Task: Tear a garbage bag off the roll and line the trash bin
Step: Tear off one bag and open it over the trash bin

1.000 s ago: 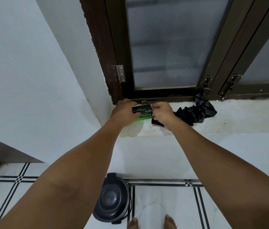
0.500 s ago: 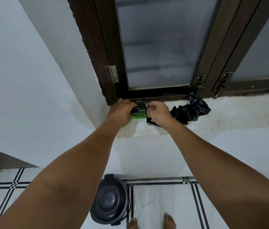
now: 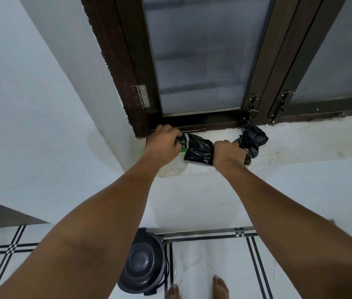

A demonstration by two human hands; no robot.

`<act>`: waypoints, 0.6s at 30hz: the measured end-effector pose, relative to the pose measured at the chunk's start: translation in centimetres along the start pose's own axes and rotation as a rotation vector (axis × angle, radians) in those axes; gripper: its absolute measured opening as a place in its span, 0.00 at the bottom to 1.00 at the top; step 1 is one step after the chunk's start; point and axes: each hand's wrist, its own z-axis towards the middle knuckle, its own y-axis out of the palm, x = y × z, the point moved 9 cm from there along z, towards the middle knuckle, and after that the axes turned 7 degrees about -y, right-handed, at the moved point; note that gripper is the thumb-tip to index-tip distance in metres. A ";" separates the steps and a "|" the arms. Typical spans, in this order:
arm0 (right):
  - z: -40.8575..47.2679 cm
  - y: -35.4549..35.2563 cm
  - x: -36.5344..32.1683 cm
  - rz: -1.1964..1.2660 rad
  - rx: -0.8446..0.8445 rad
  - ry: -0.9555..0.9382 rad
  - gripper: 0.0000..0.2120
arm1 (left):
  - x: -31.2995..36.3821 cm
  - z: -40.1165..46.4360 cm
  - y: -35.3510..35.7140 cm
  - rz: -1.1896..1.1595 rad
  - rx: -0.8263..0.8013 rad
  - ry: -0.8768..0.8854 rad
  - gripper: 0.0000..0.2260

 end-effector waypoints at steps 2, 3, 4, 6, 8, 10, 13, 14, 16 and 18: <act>-0.4 0.2 0.3 0.042 0.005 0.008 0.15 | 0.2 -0.4 -0.1 -0.002 0.002 0.012 0.16; -0.7 0.3 0.4 0.082 0.011 0.012 0.14 | 0.3 -0.7 -0.1 -0.005 0.002 0.018 0.17; -1.1 0.4 0.5 0.129 0.024 0.016 0.13 | 0.4 -1.0 -0.1 -0.013 0.000 0.024 0.17; -1.6 0.6 0.6 0.234 0.071 0.010 0.12 | 0.6 -1.6 -0.1 -0.034 -0.012 0.034 0.18; -2.0 0.5 0.4 0.339 0.122 -0.006 0.13 | 1.1 -2.4 0.0 -0.038 -0.039 0.058 0.20; -2.7 0.4 -0.2 0.381 0.136 -0.040 0.14 | 2.1 -3.5 0.3 -0.007 -0.072 0.108 0.24; -3.6 1.6 -1.7 0.348 0.055 -0.166 0.16 | 3.5 -5.2 1.3 0.055 -0.129 0.185 0.27; -3.8 2.4 -2.1 0.319 0.018 -0.204 0.18 | 3.6 -5.7 1.5 0.058 -0.133 0.190 0.26; -4.1 3.2 -2.4 0.253 -0.009 -0.232 0.20 | 3.7 -6.6 1.4 0.030 -0.109 0.185 0.23; -4.6 3.2 -2.5 0.175 0.056 -0.240 0.18 | 3.5 -7.6 1.7 -0.002 -0.091 0.177 0.22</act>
